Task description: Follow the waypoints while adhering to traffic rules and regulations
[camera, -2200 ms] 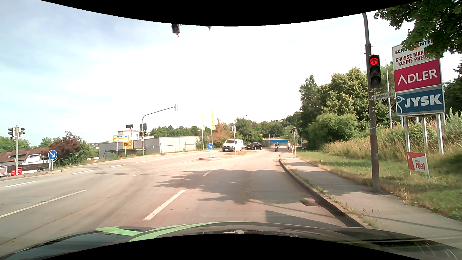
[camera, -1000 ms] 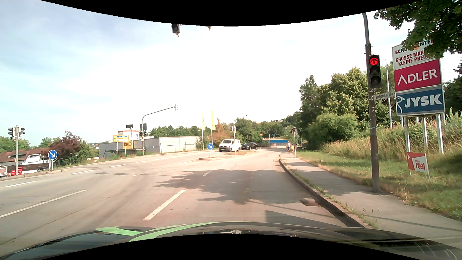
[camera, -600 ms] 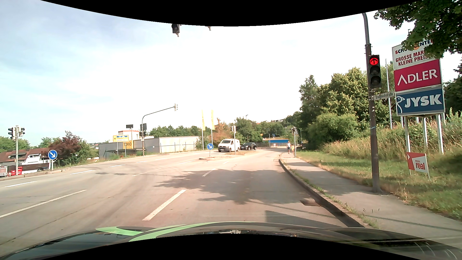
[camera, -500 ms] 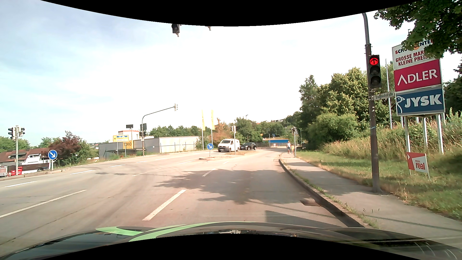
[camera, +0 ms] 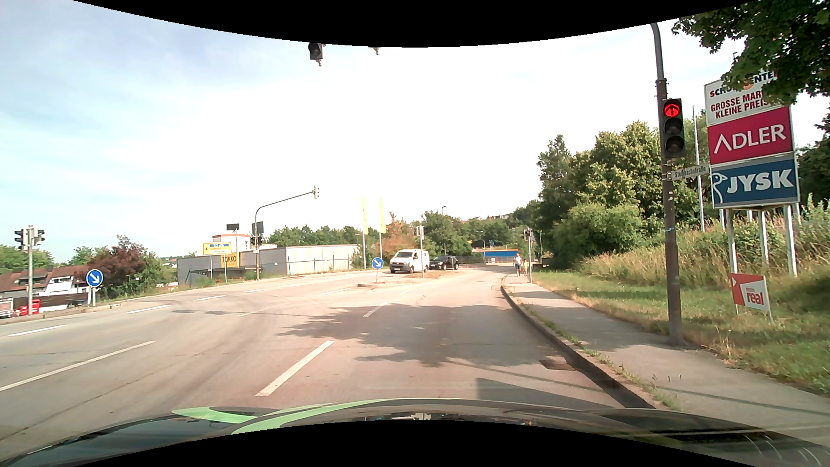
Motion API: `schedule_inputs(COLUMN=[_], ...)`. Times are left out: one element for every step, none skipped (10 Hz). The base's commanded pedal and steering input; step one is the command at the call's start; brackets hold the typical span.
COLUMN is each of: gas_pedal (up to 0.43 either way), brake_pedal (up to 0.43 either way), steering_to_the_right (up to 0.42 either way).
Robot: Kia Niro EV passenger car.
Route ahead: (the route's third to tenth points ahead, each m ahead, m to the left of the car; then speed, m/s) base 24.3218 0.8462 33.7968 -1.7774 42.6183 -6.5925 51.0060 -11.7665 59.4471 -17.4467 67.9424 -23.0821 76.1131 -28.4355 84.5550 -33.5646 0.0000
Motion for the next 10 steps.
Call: schedule_inputs(gas_pedal=[0.0, 0.0, 0.0, 0.0, 0.0, 0.0, 0.0, 0.0, 0.0, 0.0], brake_pedal=[0.274, 0.274, 0.274, 0.274, 0.274, 0.274, 0.274, 0.274, 0.274, 0.274], steering_to_the_right=[0.074, 0.074, 0.074, 0.074, 0.074, 0.074, 0.074, 0.074, 0.074, 0.074])
